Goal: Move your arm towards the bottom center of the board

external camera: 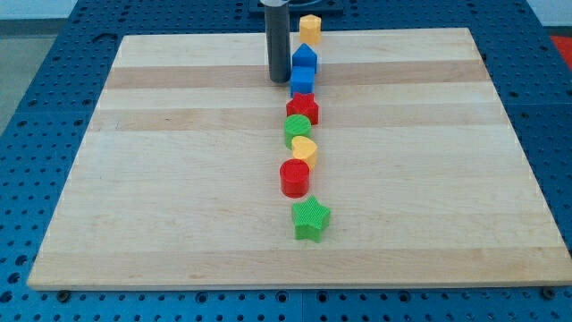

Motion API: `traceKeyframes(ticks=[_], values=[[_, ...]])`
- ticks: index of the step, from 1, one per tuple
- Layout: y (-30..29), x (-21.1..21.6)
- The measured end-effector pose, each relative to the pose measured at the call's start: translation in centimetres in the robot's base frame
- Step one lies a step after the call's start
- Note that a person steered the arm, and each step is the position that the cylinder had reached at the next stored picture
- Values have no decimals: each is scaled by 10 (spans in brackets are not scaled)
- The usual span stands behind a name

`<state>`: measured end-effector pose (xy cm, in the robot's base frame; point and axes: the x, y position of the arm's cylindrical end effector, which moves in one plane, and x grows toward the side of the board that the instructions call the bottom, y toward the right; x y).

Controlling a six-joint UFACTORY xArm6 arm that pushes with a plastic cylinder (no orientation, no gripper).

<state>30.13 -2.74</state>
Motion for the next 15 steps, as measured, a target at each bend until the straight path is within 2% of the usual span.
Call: traceKeyframes(ticks=[2,3,4,5,6,7,8,9,10,11,15], values=[[-31,-29],[-31,-29],[-90,-28],[-127,36],[-128,154],[-140,219],[-105,285],[-63,318],[-9,317],[16,317],[59,313]])
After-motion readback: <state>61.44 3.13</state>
